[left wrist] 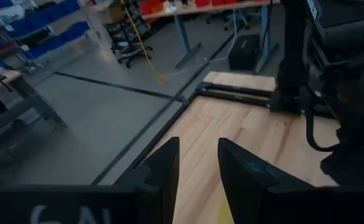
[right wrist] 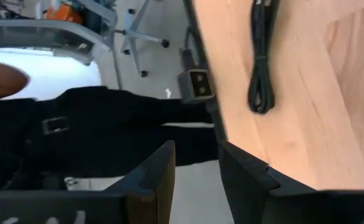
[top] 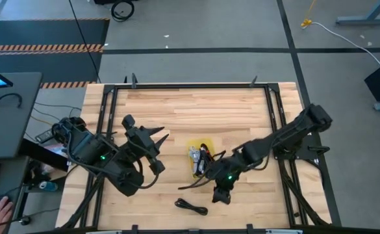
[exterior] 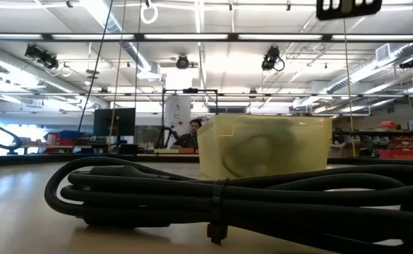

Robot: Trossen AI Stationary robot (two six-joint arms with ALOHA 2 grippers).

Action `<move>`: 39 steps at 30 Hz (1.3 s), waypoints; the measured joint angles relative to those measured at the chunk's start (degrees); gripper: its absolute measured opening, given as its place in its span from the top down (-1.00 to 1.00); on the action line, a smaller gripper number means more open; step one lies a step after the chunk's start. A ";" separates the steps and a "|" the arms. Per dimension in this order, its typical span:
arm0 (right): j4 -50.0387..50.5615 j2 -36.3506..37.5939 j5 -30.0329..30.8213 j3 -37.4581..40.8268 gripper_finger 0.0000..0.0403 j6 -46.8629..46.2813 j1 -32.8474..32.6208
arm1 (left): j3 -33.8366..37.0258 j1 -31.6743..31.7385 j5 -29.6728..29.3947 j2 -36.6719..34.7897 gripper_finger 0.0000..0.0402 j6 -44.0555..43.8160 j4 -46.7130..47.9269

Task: Pick and place USB-C Cables
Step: Put the black charger cable into the yellow bin

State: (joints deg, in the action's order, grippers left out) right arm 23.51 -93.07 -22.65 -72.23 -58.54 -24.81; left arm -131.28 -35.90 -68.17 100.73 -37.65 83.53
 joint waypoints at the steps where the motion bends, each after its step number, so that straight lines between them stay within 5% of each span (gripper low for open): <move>1: -0.60 -1.03 0.65 0.00 0.36 0.03 -0.15 | 0.00 0.00 0.71 0.00 0.42 -0.02 0.04; 21: -11.72 -16.55 1.92 0.00 0.37 4.44 -1.42 | 0.00 0.44 3.83 0.02 0.42 -0.67 1.87; 31: -6.54 -16.60 3.63 0.00 0.38 4.75 -3.39 | 0.00 1.71 3.94 0.04 0.42 -0.67 2.12; 39: -11.59 -10.95 2.30 -0.02 0.38 5.83 -1.62 | 0.00 1.69 7.26 0.04 0.42 -0.70 2.92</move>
State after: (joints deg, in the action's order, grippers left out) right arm 11.93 -104.02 -20.35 -72.25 -52.72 -26.43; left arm -131.28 -34.21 -60.91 100.77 -38.35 86.46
